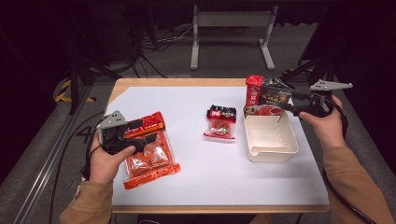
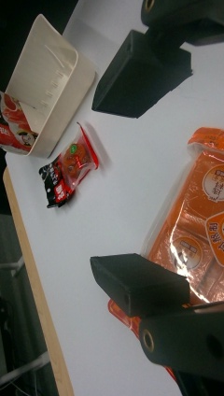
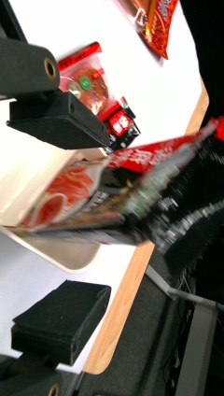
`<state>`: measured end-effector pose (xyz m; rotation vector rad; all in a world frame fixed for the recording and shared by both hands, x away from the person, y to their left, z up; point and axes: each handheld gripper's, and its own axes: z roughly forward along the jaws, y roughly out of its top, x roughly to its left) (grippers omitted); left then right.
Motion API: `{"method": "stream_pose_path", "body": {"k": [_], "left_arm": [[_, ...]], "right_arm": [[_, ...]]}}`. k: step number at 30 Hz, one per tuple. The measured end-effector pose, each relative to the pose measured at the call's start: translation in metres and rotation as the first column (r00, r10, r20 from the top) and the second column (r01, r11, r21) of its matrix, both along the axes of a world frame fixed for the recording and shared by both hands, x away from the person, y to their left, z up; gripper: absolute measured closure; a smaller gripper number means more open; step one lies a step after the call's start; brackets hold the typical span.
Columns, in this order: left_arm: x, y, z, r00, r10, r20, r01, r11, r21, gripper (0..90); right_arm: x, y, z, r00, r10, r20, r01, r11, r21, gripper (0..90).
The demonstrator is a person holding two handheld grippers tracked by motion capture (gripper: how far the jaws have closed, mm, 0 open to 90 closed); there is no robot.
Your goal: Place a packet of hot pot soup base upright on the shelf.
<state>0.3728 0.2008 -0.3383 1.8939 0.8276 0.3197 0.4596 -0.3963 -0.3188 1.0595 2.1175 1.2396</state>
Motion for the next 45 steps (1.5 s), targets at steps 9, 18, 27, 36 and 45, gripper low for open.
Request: {"method": "stream_pose_path", "body": {"k": [9, 18, 27, 36, 45], "left_arm": [[0.005, 0.008, -0.001, 0.9996, 0.025, -0.012, -0.025, 0.9997, -0.003, 23.1], [0.008, 0.019, -0.003, 0.9986, 0.053, -0.003, -0.053, 0.9983, 0.026, 24.5], [0.014, 0.031, -0.012, 0.9975, 0.069, -0.018, -0.067, 0.9933, 0.094, 24.0], [0.021, 0.043, -0.020, 0.9970, 0.076, -0.017, -0.074, 0.9938, 0.082, 23.0], [0.026, 0.050, -0.026, 0.9961, 0.074, 0.047, -0.080, 0.9896, 0.120, 18.5]], "right_arm": [[-0.046, 0.014, 0.008, 0.9989, 0.036, 0.030, -0.037, 0.999, 0.030, 26.2], [-0.077, 0.037, 0.007, 0.9947, 0.093, 0.043, -0.095, 0.994, 0.053, 29.2], [-0.097, 0.065, 0.001, 0.9918, 0.121, 0.043, -0.124, 0.989, 0.083, 31.2], [-0.101, 0.092, -0.003, 0.9744, 0.221, 0.040, -0.223, 0.973, 0.060, 30.1], [-0.100, 0.108, -0.013, 0.9621, 0.272, 0.014, -0.273, 0.959, 0.076, 29.7]]}}
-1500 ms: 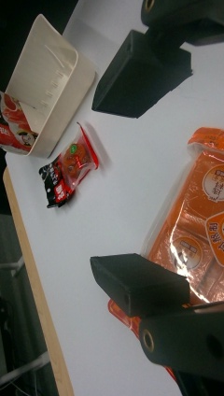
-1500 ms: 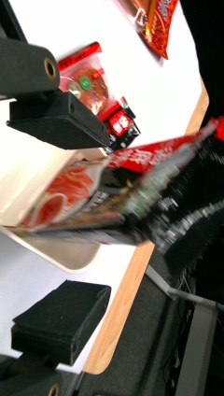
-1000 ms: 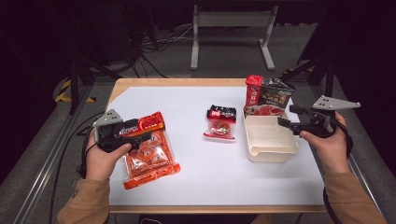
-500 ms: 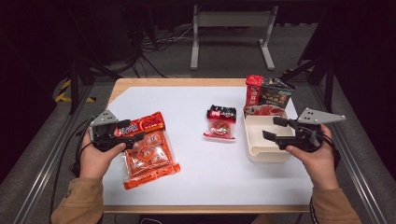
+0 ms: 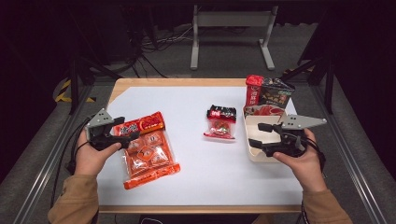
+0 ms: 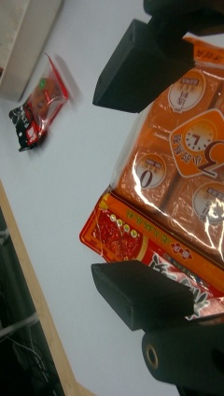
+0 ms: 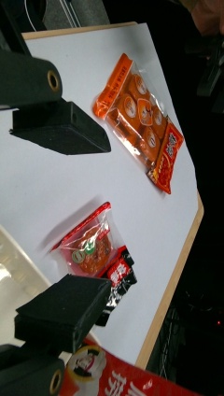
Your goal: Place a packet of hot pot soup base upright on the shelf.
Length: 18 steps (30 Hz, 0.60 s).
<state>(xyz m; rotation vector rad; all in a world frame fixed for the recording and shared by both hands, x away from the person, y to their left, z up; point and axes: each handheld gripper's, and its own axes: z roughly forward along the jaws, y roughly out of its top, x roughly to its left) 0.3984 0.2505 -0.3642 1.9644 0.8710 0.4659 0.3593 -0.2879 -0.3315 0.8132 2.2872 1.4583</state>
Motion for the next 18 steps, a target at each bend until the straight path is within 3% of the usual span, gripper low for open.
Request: {"method": "stream_pose_path", "body": {"k": [4, 7, 8, 9, 11, 13, 14, 15, 16, 18], "left_arm": [[0.003, 0.005, -0.004, 0.9998, 0.016, 0.006, -0.016, 0.9998, -0.011, 18.6], [0.007, 0.012, -0.006, 0.9988, 0.049, 0.004, -0.049, 0.9977, -0.046, 18.1], [0.009, 0.015, -0.007, 0.9978, 0.066, -0.003, -0.067, 0.9957, -0.065, 16.7], [0.011, 0.018, -0.009, 0.9953, 0.083, -0.049, -0.087, 0.9921, -0.090, 15.8], [0.014, 0.024, -0.013, 0.9928, 0.105, -0.057, -0.110, 0.9890, -0.098, 11.5], [0.016, 0.031, -0.017, 0.9878, 0.144, -0.060, -0.149, 0.9841, -0.097, 11.3], [0.017, 0.034, -0.020, 0.9821, 0.175, -0.069, -0.181, 0.9795, -0.089, 11.8], [0.019, 0.038, -0.023, 0.9709, 0.222, -0.090, -0.229, 0.9707, -0.074, 12.8], [0.019, 0.039, -0.026, 0.9658, 0.244, -0.089, -0.250, 0.9659, -0.068, 11.5], [0.021, 0.044, -0.031, 0.9655, 0.240, -0.101, -0.248, 0.9649, -0.085, 12.7]], "right_arm": [[0.000, 0.005, -0.003, 0.9999, 0.015, -0.003, -0.015, 1.000, -0.001, 29.6], [0.001, 0.008, -0.006, 0.9995, 0.024, -0.020, -0.024, 1.000, -0.002, 29.7], [0.001, 0.009, -0.007, 0.9993, 0.027, -0.024, -0.027, 1.000, -0.002, 29.6], [0.001, 0.010, -0.007, 0.9993, 0.028, -0.026, -0.028, 1.000, -0.003, 29.7], [0.001, 0.012, -0.008, 0.9991, 0.033, -0.029, -0.033, 0.999, -0.004, 29.6], [0.000, 0.013, -0.008, 0.9991, 0.032, -0.028, -0.032, 0.999, -0.007, 29.6], [0.000, 0.013, -0.008, 0.9990, 0.034, -0.028, -0.035, 0.999, -0.007, 29.7], [0.000, 0.014, -0.009, 0.9989, 0.036, -0.029, -0.036, 0.999, -0.007, 29.6], [0.001, 0.015, -0.009, 0.9990, 0.034, -0.027, -0.034, 0.999, -0.008, 29.7], [0.001, 0.016, -0.010, 0.9993, 0.029, -0.022, -0.029, 0.999, -0.012, 29.7]]}}
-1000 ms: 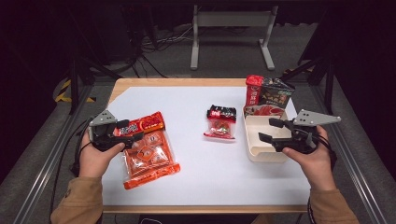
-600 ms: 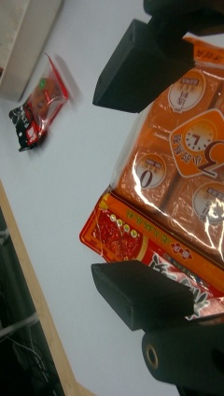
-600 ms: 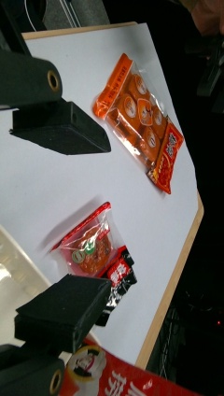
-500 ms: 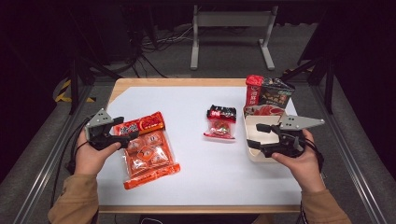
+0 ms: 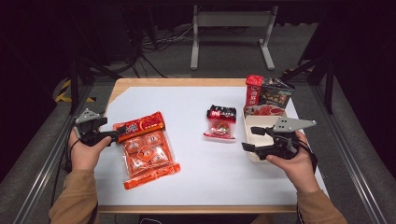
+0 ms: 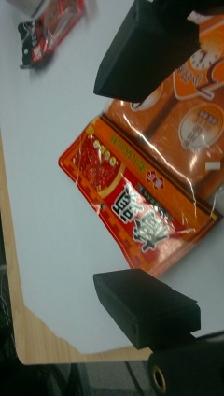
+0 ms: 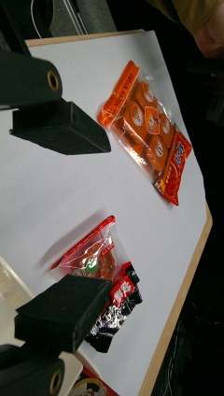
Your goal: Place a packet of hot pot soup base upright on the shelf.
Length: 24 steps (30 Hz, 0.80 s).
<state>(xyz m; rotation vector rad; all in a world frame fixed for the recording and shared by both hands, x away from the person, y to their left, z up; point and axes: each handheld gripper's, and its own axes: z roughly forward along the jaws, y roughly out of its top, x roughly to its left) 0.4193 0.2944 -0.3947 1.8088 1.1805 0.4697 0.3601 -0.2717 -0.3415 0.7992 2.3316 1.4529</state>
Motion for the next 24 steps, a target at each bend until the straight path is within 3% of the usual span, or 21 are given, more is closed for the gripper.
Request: {"method": "stream_pose_path", "body": {"k": [4, 10, 15, 24], "left_arm": [[0.004, 0.008, -0.011, 0.9999, 0.006, -0.011, -0.006, 0.9992, -0.041, 12.5], [0.010, 0.012, -0.030, 0.9986, 0.025, -0.046, -0.027, 0.9989, -0.040, 9.8], [0.014, 0.014, -0.043, 0.9959, 0.028, -0.086, -0.033, 0.9974, -0.064, 6.7], [0.017, 0.016, -0.052, 0.9920, 0.036, -0.121, -0.044, 0.9967, -0.068, 8.1]], "right_arm": [[0.000, 0.002, -0.001, 1.0000, 0.003, -0.001, -0.003, 1.000, 0.001, 29.7], [-0.002, 0.003, -0.001, 0.9997, -0.002, 0.024, 0.002, 1.000, 0.004, 29.1], [-0.003, 0.005, -0.002, 0.9996, 0.000, 0.028, -0.001, 1.000, 0.007, 28.8], [-0.002, 0.007, -0.007, 0.9998, 0.011, 0.015, -0.011, 1.000, -0.004, 28.9]]}}
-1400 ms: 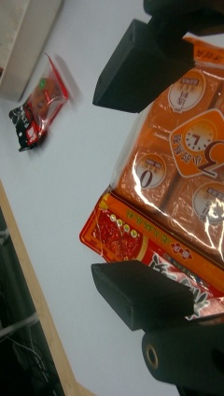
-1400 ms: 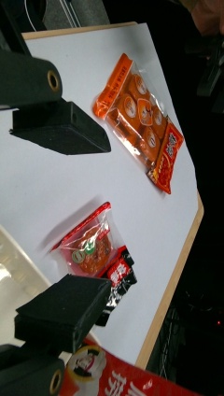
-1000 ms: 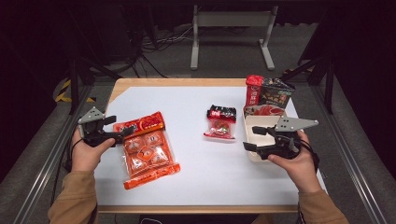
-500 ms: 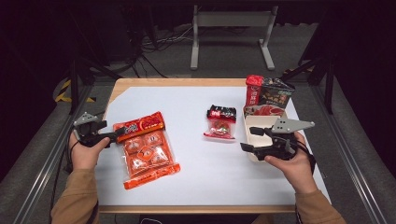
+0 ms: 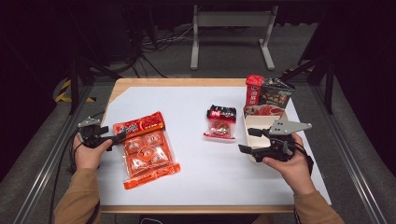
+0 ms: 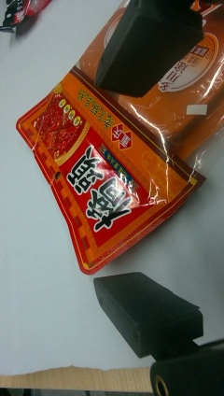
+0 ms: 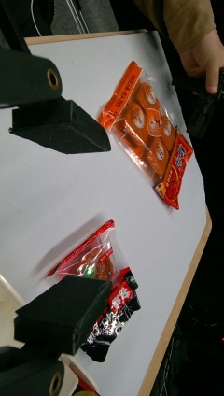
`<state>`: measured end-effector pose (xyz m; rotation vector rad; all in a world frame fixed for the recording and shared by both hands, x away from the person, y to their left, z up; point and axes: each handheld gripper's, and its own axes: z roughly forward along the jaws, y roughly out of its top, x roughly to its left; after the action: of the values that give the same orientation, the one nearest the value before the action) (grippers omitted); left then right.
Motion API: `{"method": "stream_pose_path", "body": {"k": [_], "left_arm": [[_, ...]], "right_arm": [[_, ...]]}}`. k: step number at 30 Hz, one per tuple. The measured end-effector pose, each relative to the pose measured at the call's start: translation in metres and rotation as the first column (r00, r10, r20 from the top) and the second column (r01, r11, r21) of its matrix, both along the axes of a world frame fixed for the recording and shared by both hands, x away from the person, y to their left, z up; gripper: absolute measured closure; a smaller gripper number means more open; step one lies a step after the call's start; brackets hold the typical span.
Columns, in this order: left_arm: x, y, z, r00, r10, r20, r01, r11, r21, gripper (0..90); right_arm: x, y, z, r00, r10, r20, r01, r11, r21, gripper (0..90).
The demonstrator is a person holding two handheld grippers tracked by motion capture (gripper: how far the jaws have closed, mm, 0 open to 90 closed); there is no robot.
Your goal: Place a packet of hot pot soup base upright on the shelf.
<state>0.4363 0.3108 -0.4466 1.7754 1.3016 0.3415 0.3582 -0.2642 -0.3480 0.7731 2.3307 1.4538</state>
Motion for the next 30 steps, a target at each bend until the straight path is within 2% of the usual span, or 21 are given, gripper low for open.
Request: {"method": "stream_pose_path", "body": {"k": [4, 8, 11, 12, 14, 18, 24, 27, 30], "left_arm": [[0.001, 0.003, -0.004, 0.9998, 0.009, -0.015, -0.009, 1.0000, 0.003, 8.9], [0.003, 0.004, -0.007, 0.9992, 0.012, -0.038, -0.012, 0.9997, -0.023, 9.7], [0.005, 0.004, -0.008, 0.9989, 0.010, -0.045, -0.011, 0.9996, -0.027, 9.9], [0.006, 0.003, -0.010, 0.9965, 0.024, -0.079, -0.029, 0.9977, -0.062, 9.5], [0.008, 0.001, -0.011, 0.9943, 0.032, -0.102, -0.040, 0.9960, -0.080, 8.7], [0.010, -0.003, -0.014, 0.9940, 0.005, -0.110, -0.013, 0.9970, -0.076, 9.1], [0.010, -0.001, -0.014, 0.9947, 0.000, -0.102, -0.008, 0.9967, -0.081, 11.1], [0.009, -0.002, -0.013, 0.9934, -0.026, -0.112, 0.016, 0.9953, -0.095, 16.3], [0.008, -0.005, -0.009, 0.9944, -0.041, -0.097, 0.032, 0.9951, -0.094, 17.7]], "right_arm": [[0.001, 0.001, -0.003, 1.0000, 0.007, -0.005, -0.007, 1.000, -0.002, 27.9], [0.001, 0.004, -0.006, 0.9998, 0.016, -0.011, -0.016, 1.000, -0.012, 27.9], [0.001, 0.004, -0.006, 0.9998, 0.016, -0.014, -0.017, 1.000, -0.013, 27.9], [0.001, 0.004, -0.007, 0.9998, 0.016, -0.015, -0.017, 1.000, -0.012, 27.8], [0.001, 0.004, -0.008, 0.9997, 0.018, -0.016, -0.018, 1.000, -0.012, 27.8], [0.003, 0.004, -0.009, 0.9996, 0.016, -0.022, -0.017, 1.000, -0.010, 27.6], [0.003, 0.004, -0.010, 0.9994, 0.027, -0.019, -0.028, 1.000, -0.005, 27.2], [0.004, 0.003, -0.012, 0.9994, 0.025, -0.022, -0.025, 1.000, -0.005, 27.1], [0.004, 0.002, -0.011, 0.9994, 0.027, -0.020, -0.027, 1.000, -0.002, 26.6]]}}
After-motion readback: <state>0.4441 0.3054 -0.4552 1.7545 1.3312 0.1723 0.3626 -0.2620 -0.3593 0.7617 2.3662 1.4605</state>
